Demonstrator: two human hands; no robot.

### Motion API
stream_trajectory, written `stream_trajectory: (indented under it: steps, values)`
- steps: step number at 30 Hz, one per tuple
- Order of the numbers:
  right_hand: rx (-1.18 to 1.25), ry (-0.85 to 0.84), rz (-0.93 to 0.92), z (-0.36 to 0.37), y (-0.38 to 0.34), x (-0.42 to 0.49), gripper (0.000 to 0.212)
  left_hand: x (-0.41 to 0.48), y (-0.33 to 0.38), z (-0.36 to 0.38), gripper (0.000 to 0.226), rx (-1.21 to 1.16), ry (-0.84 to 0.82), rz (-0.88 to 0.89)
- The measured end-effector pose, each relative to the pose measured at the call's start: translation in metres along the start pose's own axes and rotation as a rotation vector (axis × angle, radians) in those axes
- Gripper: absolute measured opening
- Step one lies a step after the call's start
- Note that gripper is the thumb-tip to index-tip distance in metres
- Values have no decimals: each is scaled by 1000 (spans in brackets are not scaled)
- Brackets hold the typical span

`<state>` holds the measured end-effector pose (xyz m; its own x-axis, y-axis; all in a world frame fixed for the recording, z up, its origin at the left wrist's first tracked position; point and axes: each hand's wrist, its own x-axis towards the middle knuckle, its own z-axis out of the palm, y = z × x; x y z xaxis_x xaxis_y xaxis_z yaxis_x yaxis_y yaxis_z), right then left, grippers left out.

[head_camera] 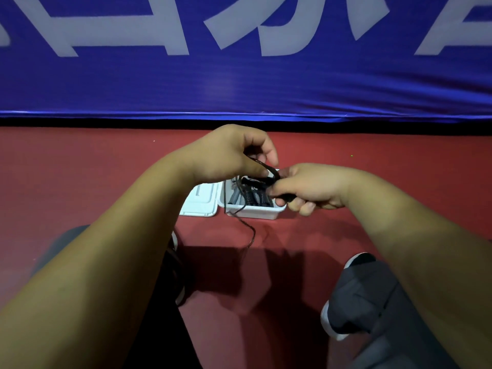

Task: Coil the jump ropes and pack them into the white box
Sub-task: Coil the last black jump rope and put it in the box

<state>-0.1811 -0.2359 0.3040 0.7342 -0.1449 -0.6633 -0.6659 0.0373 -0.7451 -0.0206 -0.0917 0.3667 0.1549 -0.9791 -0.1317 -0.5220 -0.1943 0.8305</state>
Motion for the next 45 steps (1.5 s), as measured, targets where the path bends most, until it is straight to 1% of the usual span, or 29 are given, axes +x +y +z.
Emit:
stream_trajectory:
  steps: [2, 4, 7, 10, 13, 15, 17, 19, 21, 23, 25, 27, 29, 32, 34, 35, 37, 40, 42, 45]
  values:
    - [28, 123, -39, -2, 1, 6, 8, -1, -3, -2, 18, 66, -4, -18]
    - [84, 239, -82, -5, 1, 10, 12, -3, -7, -1, 18, 122, -13, -89]
    - [163, 326, -127, -10, -1, 14, 9, -5, -17, 5, 12, 18, -49, -233]
    - [220, 329, -174, -11, -2, 16, 12, -7, -23, 8, 16, -55, -61, -281]
    - [240, 286, -227, -10, -5, 17, 21, -9, -29, 6, 19, -113, -84, -305]
    - [237, 244, -258, -7, -6, 15, 26, -9, -32, 5, 13, -121, -48, -346]
    - [245, 211, -275, -2, -9, 10, 26, -9, -35, 4, 15, -85, -4, -395]
    - [296, 202, -273, 4, -13, 7, 36, -8, -35, 7, 22, -59, 18, -440]
    - [352, 242, -253, 5, -15, 8, 50, -6, -34, 13, 23, -49, 8, -466]
    - [388, 283, -236, 4, -15, 11, 54, -5, -33, 19, 23, -68, 12, -464]
    - [447, 293, -230, 3, -14, 13, 50, -3, -33, 23, 25, -191, 52, -425]
    - [505, 303, -223, 0, -14, 13, 45, -2, -33, 21, 24, -339, 90, -360]
    - [529, 323, -217, -3, -14, 13, 42, -1, -32, 17, 23, -393, 98, -278]
    - [541, 344, -212, -4, -14, 11, 37, 2, -30, 12, 34, -552, 126, -186]
    - [532, 355, -222, -6, -16, 10, 36, 1, -29, 10, 38, -595, 124, -138]
    - [522, 363, -229, -8, -17, 8, 36, 1, -30, 9, 36, -556, 101, -109]
    - [524, 366, -247, -13, -21, 4, 35, -1, -33, 6, 29, -373, 31, -70]
    - [551, 314, -268, -16, -25, -3, 23, -2, -38, 5, 26, -98, -4, -110]
    - [543, 277, -271, -13, -26, -6, 17, 0, -43, 7, 27, -19, 21, -161]
    - [529, 229, -281, -6, -25, -7, 14, 2, -48, 12, 19, 35, 33, -233]
